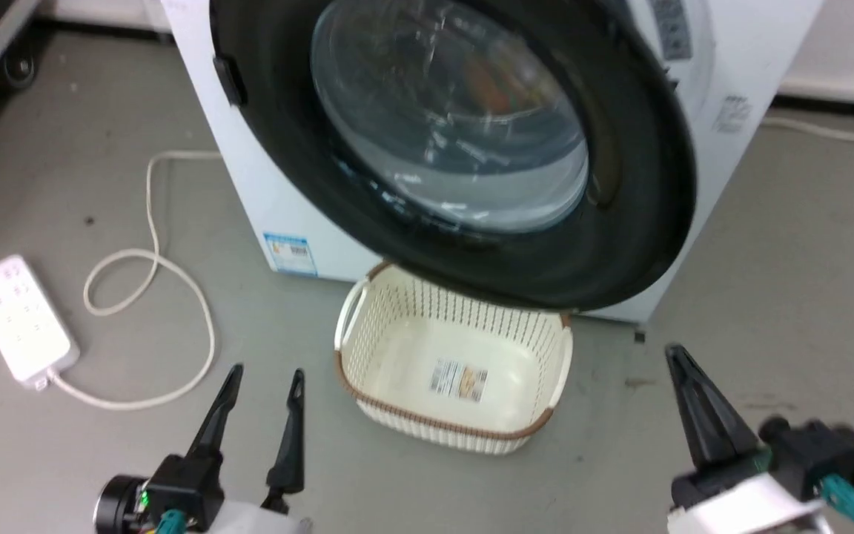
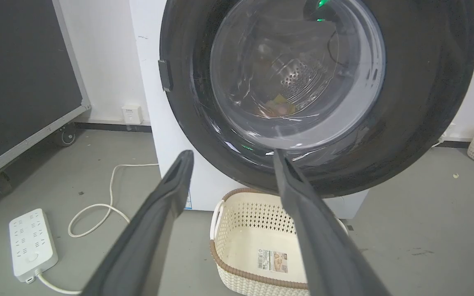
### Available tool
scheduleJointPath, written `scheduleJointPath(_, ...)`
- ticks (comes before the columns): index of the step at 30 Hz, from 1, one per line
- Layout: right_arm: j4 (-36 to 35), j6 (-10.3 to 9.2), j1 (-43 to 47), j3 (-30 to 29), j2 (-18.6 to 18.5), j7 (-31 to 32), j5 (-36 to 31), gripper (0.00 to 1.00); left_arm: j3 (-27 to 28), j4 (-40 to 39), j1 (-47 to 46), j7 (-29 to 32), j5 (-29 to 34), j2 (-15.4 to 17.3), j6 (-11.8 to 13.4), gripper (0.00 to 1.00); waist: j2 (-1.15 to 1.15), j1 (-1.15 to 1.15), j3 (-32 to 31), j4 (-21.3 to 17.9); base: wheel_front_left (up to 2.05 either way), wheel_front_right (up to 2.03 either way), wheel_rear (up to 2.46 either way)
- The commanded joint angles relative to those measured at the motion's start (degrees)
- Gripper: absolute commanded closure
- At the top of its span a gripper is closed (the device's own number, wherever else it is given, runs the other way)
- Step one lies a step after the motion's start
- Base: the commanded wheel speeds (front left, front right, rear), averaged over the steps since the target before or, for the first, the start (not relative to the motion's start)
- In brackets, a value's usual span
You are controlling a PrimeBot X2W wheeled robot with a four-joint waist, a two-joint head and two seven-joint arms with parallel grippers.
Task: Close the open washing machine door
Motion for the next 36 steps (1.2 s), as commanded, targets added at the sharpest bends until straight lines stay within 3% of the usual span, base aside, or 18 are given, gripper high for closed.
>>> scheduleJointPath(1,1.01,0.05,-3.93,2.45,-2.89,-0.26,0.97,1.00,-0.44,-0.60,-1.58,-0.25,0.70,-0.77,-0.15,0.00,0.00,0.00,3.78,1.16,0.00,0.00,0.00)
scheduleJointPath(7,7.11,0.05,-18.48,8.77,-12.06,1.64,5.28,1.00,-1.27,-1.42,-5.09,-0.25,1.33,-1.89,-0.16,0.00,0.00,0.00,11.00,2.71,0.00,0.00,0.00)
scheduleJointPath(15,15.28,0.05,-33.08,11.50,-18.11,3.55,10.66,1.00,-1.49,-2.06,-8.45,-0.25,1.12,-2.43,0.04,0.00,0.00,0.00,16.43,3.87,0.00,0.00,0.00)
scheduleJointPath(26,27.10,0.05,-50.25,11.23,-23.54,3.73,16.08,1.00,-2.94,-3.82,-11.47,-0.25,1.08,-2.69,1.22,0.00,0.00,0.00,21.90,5.25,0.00,0.00,0.00)
scheduleJointPath(36,35.94,0.05,-59.05,9.74,-23.75,2.41,17.61,1.00,-4.51,-3.73,-12.60,-0.25,0.24,-2.72,2.53,0.00,0.00,0.00,23.51,5.74,0.00,0.00,0.00)
